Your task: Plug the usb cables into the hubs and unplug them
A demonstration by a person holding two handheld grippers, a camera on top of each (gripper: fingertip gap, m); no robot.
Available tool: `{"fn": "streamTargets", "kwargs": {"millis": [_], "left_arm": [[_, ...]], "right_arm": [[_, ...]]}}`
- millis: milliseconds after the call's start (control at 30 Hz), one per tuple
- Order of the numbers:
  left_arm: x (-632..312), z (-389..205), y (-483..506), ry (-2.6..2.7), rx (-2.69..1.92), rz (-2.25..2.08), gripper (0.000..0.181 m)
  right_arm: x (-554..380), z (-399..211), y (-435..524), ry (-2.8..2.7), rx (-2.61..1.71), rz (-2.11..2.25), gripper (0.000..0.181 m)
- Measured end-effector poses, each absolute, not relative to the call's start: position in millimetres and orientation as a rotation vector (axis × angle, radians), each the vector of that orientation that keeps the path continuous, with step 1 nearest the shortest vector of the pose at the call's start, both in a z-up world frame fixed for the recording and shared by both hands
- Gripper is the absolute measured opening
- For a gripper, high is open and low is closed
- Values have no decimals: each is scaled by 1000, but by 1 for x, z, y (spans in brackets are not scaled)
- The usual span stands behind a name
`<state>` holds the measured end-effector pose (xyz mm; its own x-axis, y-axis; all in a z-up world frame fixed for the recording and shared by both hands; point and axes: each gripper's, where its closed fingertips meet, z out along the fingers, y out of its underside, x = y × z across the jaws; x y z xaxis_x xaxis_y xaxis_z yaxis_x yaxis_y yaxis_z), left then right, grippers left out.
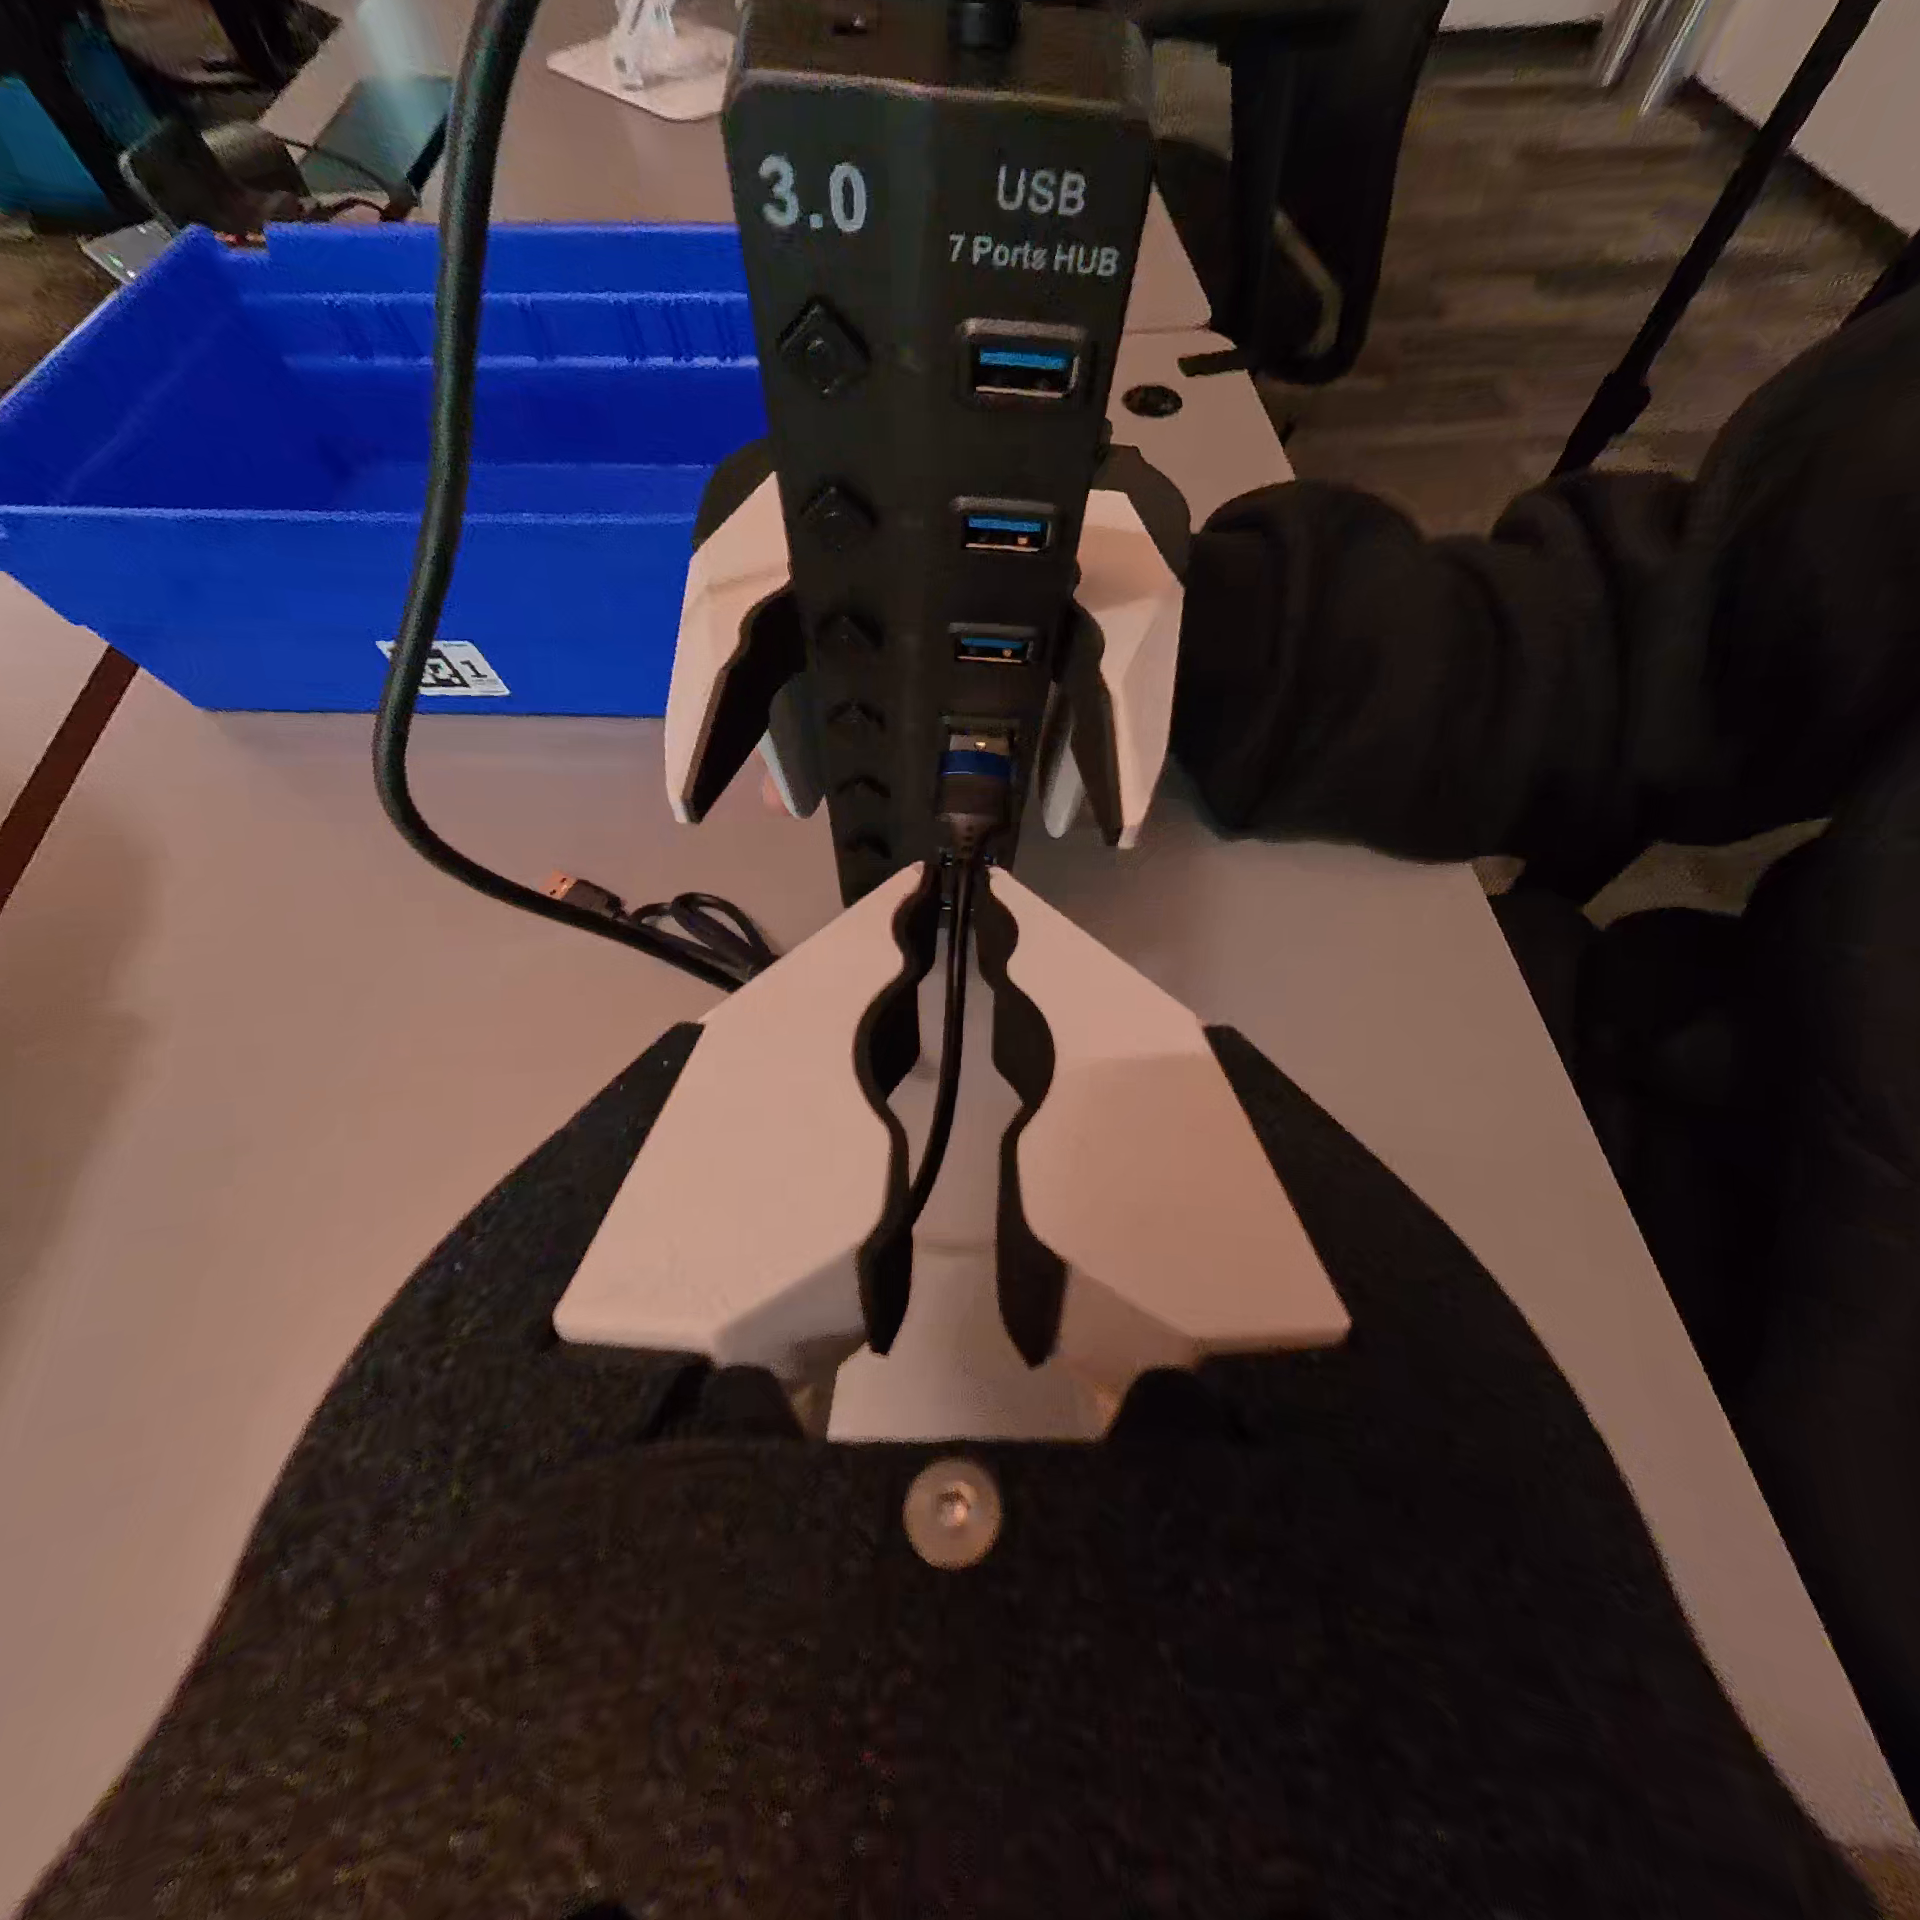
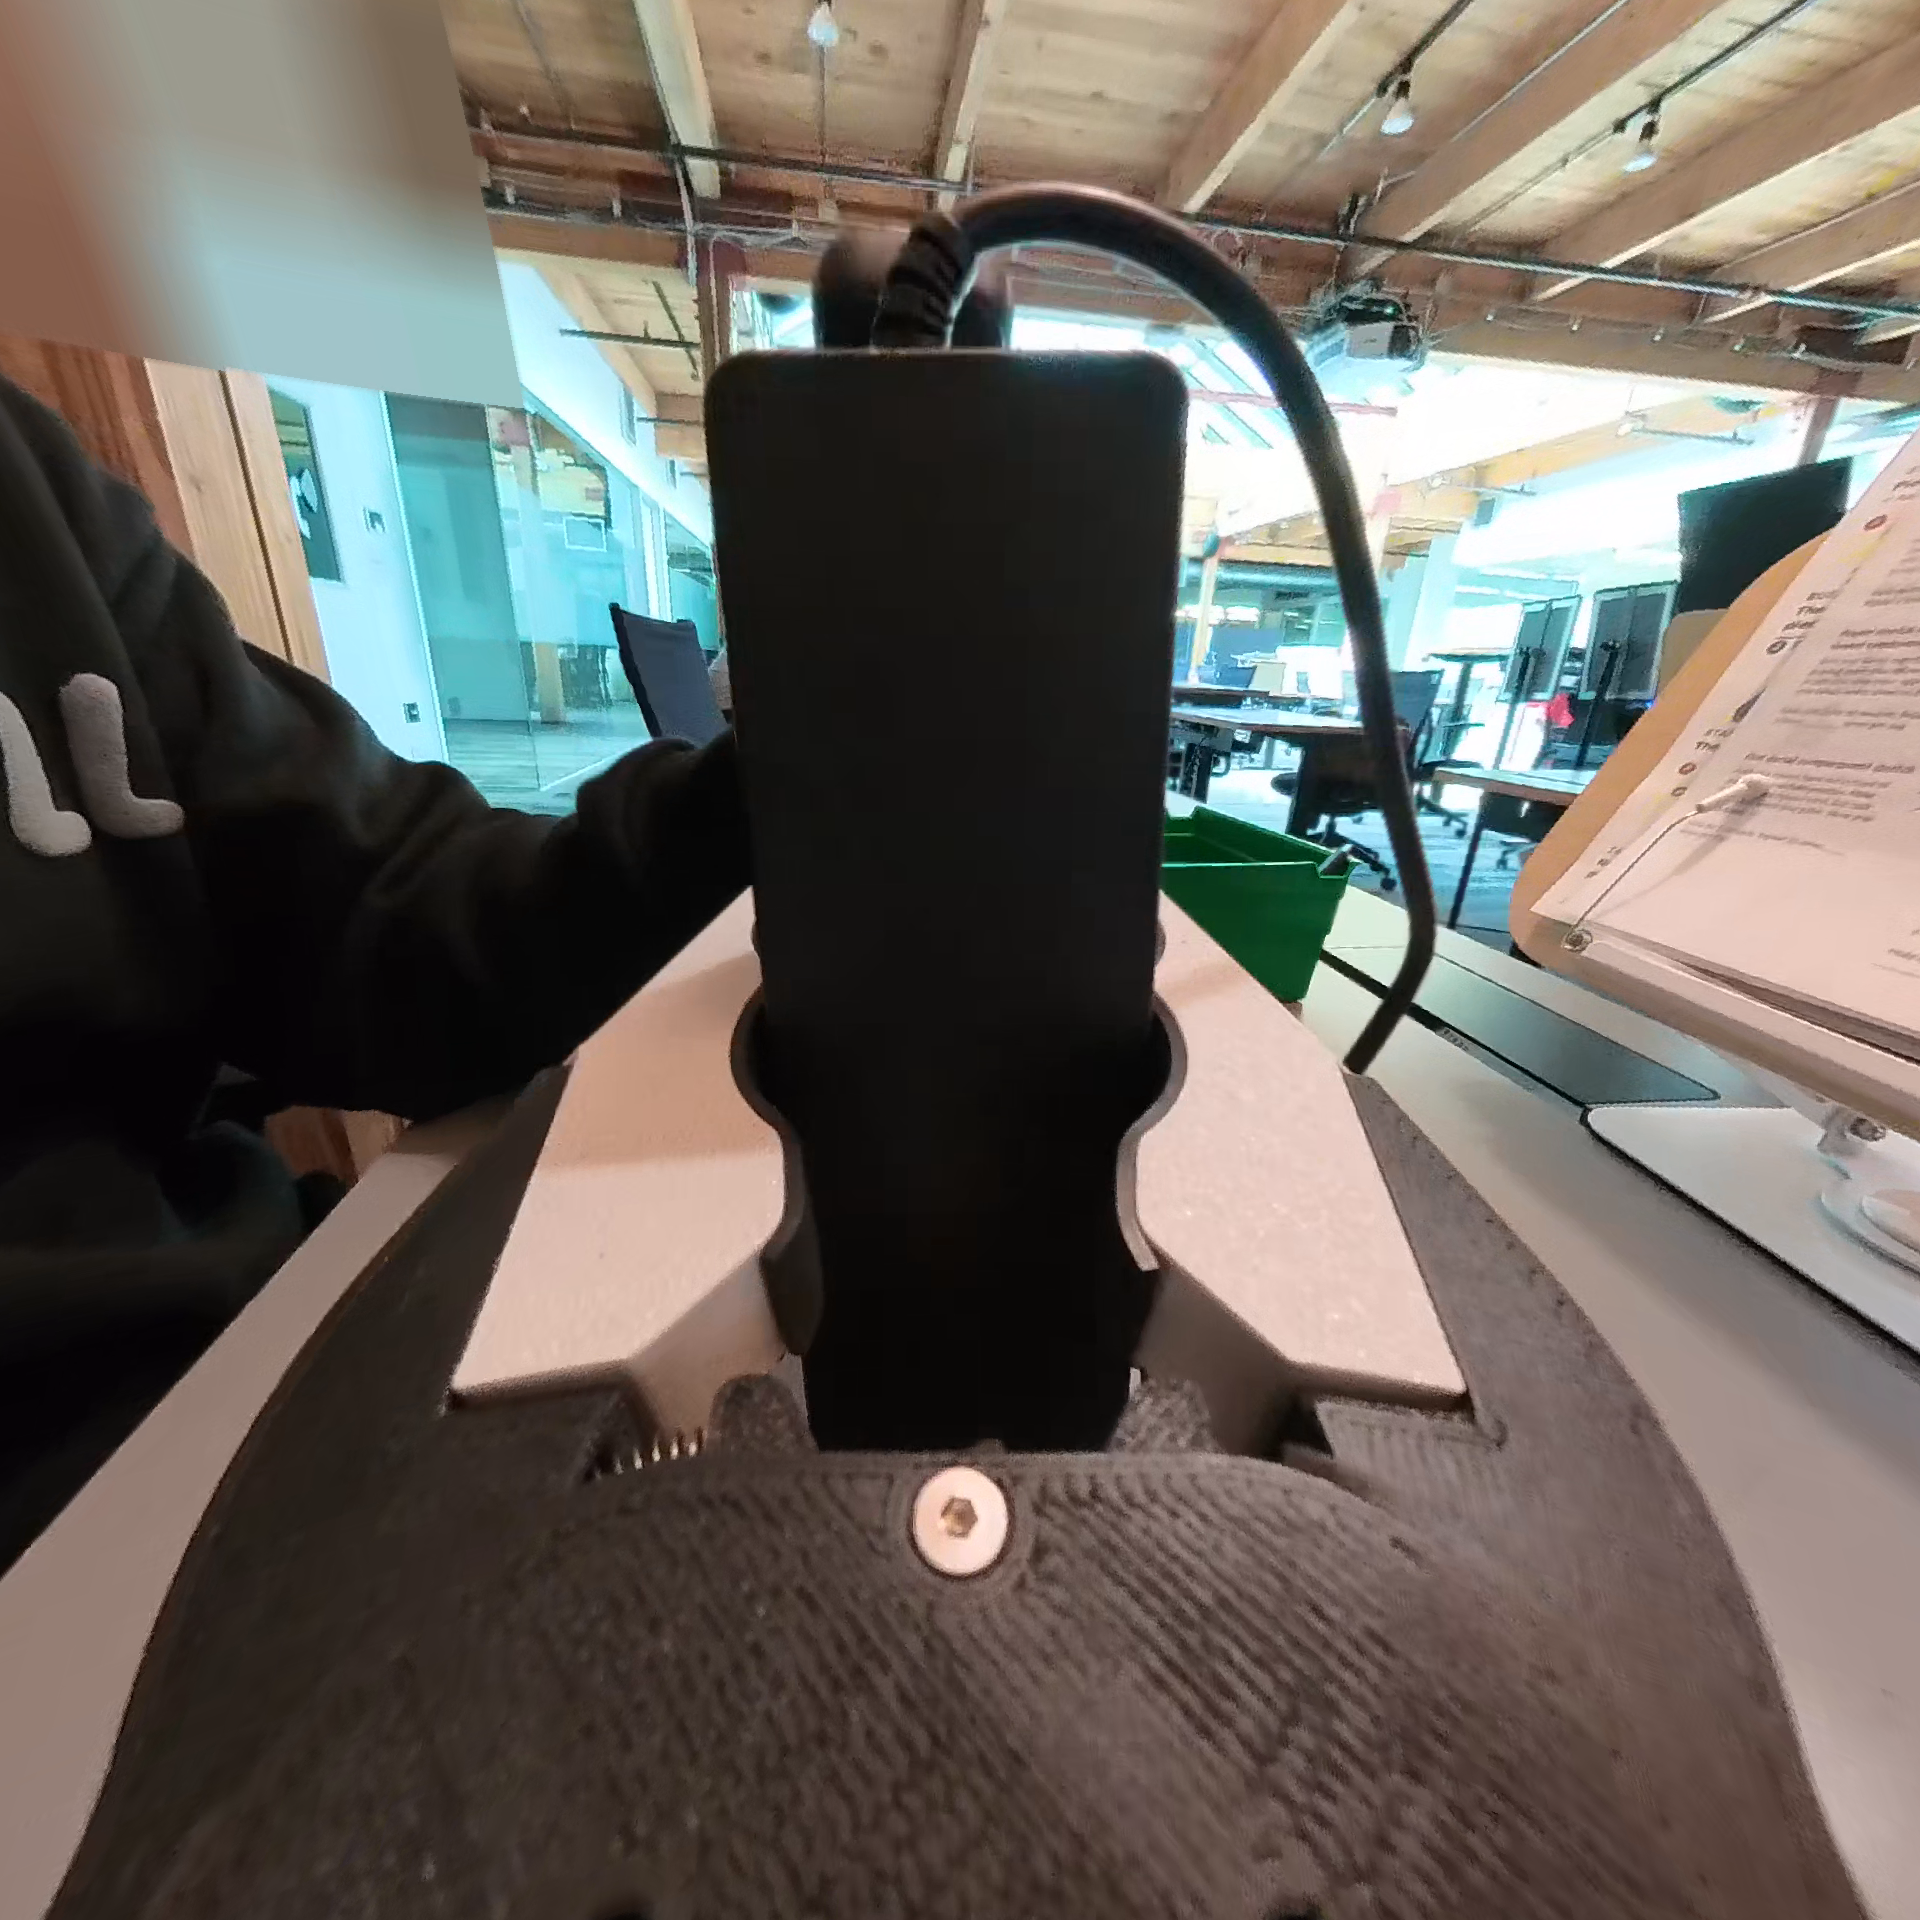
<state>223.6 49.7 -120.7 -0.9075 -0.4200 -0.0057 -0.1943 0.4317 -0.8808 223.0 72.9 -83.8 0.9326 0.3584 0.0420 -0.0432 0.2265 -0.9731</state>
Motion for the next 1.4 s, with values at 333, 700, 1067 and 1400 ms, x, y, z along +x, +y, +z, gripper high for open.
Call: {"fn": "streamTargets", "kwargs": {"millis": [333, 700, 1067, 1400], "left_arm": [[229, -125, 39, 2415, -436, -1484, 4], [234, -132, 37, 2396, -348, -1356, 5], [228, -65, 67, 2152, -478, -1629, 43], [238, -62, 35, 2152, -500, -1481, 54]], "right_arm": [[224, -82, 71, -288, -1311, 256, 63], [226, -88, 74, -288, -1350, 225, 63], [230, -89, 75, -291, -1365, 180, 62], [206, -113, 105, -305, -1498, 256, 61]]}}
